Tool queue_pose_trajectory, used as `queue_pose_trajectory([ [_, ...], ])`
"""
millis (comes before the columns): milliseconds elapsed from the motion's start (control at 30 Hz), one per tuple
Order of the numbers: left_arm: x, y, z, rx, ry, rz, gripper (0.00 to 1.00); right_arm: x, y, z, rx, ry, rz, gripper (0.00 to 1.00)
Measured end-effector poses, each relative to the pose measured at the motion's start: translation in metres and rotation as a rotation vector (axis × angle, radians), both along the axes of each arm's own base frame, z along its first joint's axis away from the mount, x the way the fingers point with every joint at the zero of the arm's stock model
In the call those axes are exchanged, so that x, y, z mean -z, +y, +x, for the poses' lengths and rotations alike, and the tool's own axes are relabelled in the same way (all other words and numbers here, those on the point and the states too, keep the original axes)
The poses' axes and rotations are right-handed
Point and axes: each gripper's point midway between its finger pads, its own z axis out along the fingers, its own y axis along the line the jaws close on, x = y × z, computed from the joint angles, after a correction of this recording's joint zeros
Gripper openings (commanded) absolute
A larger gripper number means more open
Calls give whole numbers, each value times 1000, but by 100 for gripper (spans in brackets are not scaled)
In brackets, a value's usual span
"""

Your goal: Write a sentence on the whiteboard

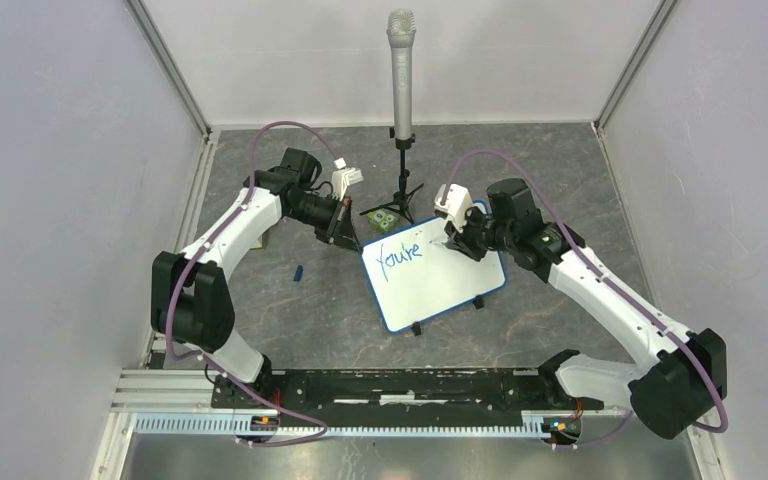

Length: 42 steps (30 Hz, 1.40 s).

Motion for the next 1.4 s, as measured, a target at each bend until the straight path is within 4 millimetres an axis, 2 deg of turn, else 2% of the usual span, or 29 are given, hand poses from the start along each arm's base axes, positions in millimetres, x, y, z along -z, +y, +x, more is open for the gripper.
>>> queue_pose_trajectory([
  [467, 1, 0, 0, -2, -1, 4, 2, 1, 7, -4, -27, 2, 4, 0],
  [833, 0, 0, 1, -2, -2, 3, 3, 14, 4, -16, -38, 26, -7, 0],
  [1100, 0, 0, 1, -2, -3, 4, 3, 14, -2, -14, -14, 18, -25, 0],
  [1400, 0, 0, 1, -2, -3, 3, 2, -5, -5, 8, 38, -27, -22, 0],
])
